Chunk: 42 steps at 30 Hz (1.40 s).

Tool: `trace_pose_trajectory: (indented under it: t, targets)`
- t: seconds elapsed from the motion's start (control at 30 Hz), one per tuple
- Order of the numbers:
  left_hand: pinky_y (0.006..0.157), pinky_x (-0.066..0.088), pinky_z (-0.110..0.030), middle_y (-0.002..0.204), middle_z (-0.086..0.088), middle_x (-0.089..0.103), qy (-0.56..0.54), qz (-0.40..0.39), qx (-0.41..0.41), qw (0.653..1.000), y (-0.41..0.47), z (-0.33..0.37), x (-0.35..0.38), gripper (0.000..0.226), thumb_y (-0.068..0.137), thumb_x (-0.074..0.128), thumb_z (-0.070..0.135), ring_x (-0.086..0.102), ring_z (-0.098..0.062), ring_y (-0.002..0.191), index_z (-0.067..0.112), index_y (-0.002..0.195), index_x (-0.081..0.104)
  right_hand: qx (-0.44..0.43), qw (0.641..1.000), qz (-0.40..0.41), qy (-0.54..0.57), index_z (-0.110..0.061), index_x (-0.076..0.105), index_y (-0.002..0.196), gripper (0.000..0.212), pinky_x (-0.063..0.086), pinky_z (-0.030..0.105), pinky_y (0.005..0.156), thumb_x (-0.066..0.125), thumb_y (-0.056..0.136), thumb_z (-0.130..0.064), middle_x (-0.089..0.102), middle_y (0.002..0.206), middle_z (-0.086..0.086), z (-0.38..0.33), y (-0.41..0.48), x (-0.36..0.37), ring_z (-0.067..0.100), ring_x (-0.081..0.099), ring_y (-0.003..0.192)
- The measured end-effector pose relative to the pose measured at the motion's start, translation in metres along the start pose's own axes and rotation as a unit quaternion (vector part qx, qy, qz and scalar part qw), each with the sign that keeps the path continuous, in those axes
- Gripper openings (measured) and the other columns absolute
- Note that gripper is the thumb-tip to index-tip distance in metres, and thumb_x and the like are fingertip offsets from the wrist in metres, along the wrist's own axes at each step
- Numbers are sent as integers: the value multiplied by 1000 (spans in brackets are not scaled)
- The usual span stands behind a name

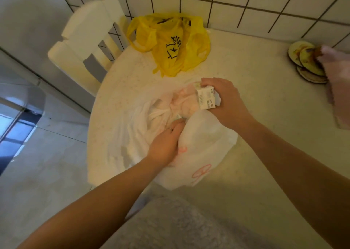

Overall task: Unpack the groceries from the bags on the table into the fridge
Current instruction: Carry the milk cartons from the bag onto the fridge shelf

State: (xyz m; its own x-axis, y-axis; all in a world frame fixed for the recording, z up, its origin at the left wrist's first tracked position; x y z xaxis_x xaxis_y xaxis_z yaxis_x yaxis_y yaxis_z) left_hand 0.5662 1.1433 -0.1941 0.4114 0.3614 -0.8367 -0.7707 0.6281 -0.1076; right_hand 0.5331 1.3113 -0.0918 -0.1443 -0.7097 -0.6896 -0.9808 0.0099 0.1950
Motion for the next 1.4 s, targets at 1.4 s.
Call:
trace_pose_trajectory:
  t: [1.4]
  targets:
    - [76, 50, -36, 116, -6, 74, -708, 272, -292, 582, -547, -307, -175, 52, 90, 45, 59, 62, -19, 81, 30, 130, 56, 168, 907, -207, 325, -29, 54, 100, 39, 59, 39, 68, 53, 81, -63, 67, 81, -8, -458, -197, 425, 13, 70, 76]
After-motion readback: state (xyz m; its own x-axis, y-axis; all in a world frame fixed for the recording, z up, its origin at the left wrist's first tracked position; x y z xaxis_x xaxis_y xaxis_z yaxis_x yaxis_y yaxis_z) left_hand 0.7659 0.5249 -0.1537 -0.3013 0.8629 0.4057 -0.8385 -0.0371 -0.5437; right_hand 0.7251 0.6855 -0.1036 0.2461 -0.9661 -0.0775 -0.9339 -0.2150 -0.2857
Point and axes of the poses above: each hand's wrist, its own y-axis towards the middle knuckle, its own x-axis out of the palm, z = x × y, the point moved 10 cm from there along y, towards the middle knuckle
